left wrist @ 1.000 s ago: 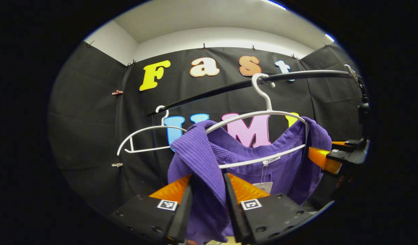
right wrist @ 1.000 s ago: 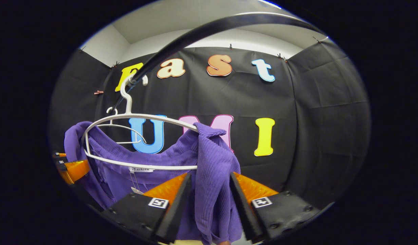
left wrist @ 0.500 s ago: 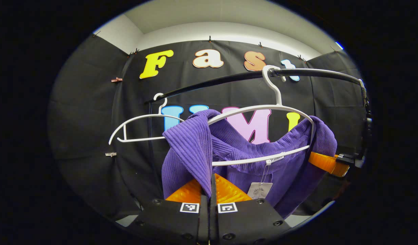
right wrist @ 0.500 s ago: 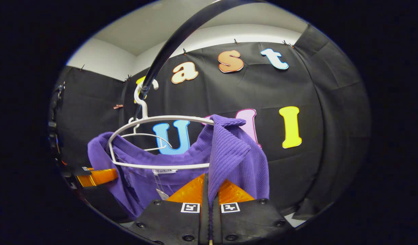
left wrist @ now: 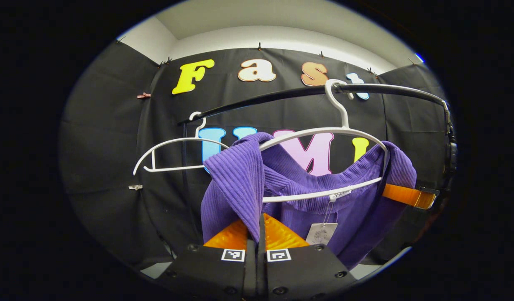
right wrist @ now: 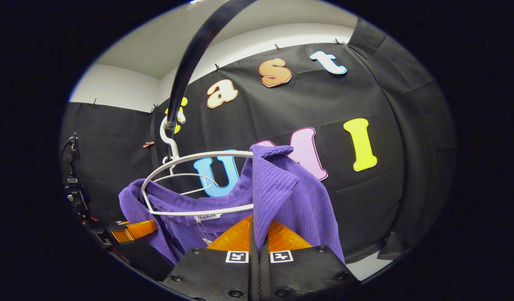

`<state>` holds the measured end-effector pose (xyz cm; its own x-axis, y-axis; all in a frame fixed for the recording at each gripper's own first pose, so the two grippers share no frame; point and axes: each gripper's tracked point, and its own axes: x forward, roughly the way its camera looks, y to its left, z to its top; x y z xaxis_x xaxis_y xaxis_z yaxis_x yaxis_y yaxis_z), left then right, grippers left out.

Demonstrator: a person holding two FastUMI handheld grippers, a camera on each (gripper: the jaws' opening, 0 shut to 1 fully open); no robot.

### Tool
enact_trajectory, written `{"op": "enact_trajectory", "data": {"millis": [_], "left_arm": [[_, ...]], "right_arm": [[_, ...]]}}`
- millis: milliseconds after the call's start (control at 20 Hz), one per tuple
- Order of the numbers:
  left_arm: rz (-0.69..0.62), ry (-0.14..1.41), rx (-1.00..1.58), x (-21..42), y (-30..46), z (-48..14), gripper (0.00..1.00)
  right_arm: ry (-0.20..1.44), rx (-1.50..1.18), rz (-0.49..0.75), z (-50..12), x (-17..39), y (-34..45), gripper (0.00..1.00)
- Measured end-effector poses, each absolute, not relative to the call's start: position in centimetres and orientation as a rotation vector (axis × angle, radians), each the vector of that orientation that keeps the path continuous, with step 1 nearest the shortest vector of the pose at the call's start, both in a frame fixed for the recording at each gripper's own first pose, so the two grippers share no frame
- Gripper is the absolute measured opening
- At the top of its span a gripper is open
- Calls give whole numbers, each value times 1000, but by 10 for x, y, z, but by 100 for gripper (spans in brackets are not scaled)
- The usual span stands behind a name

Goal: Grasp the clothes on the hanger with both hands and then place them into the laundry hamper below.

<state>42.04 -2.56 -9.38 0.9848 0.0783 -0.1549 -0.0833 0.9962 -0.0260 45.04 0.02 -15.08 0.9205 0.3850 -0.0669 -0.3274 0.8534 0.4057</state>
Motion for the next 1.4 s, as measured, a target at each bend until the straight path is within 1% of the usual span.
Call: {"op": "enact_trajectory", "data": {"millis": [50, 100, 150, 250, 350, 400, 450, 650, 900, 950, 1000, 1050, 1100, 1150, 1200, 1400], "left_arm": [[78, 153, -29, 420, -27, -92, 3], [81, 147, -26, 419, -26, -89, 5], [91, 132, -22, 418, -23, -84, 3], [90, 116, -12, 417, -23, -76, 5], [89, 109, 5, 417, -22, -68, 7], [93, 109, 8, 417, -20, -64, 7], [103, 105, 8, 418, -16, -60, 5], [120, 97, 17, 422, -7, -49, 5], [128, 104, 29, 419, -5, -47, 5], [128, 107, 30, 422, -4, -47, 5], [130, 114, 31, 422, -3, -46, 5], [127, 122, 28, 423, -4, -47, 5], [128, 129, 26, 424, -4, -47, 5], [124, 137, 20, 424, -4, -51, 5], [123, 145, 10, 424, -4, -54, 5], [141, 164, -3, 424, 10, -67, 5]], "right_arm": [[136, 411, 375, -145, 449, -2, 4], [109, 420, 376, -138, 449, -6, 4], [82, 428, 384, -130, 450, -7, 4], [33, 445, 406, -114, 453, -13, 4], [-17, 458, 398, -99, 461, -26, 4], [-32, 449, 386, -96, 463, -35, 4], [-55, 439, 359, -95, 471, -46, 4], [-102, 347, 251, -104, 494, -69, 4], [-114, 391, 172, -120, 522, -97, 4], [-107, 393, 157, -123, 524, -104, 8], [-100, 398, 143, -128, 533, -108, 4], [-93, 410, 123, -135, 542, -115, 4], [-68, 426, 110, -146, 549, -119, 8], [-32, 446, 113, -162, 551, -117, 0], [12, 461, 121, -179, 551, -112, 4], [107, 470, 184, -220, 529, -86, 4]]}}
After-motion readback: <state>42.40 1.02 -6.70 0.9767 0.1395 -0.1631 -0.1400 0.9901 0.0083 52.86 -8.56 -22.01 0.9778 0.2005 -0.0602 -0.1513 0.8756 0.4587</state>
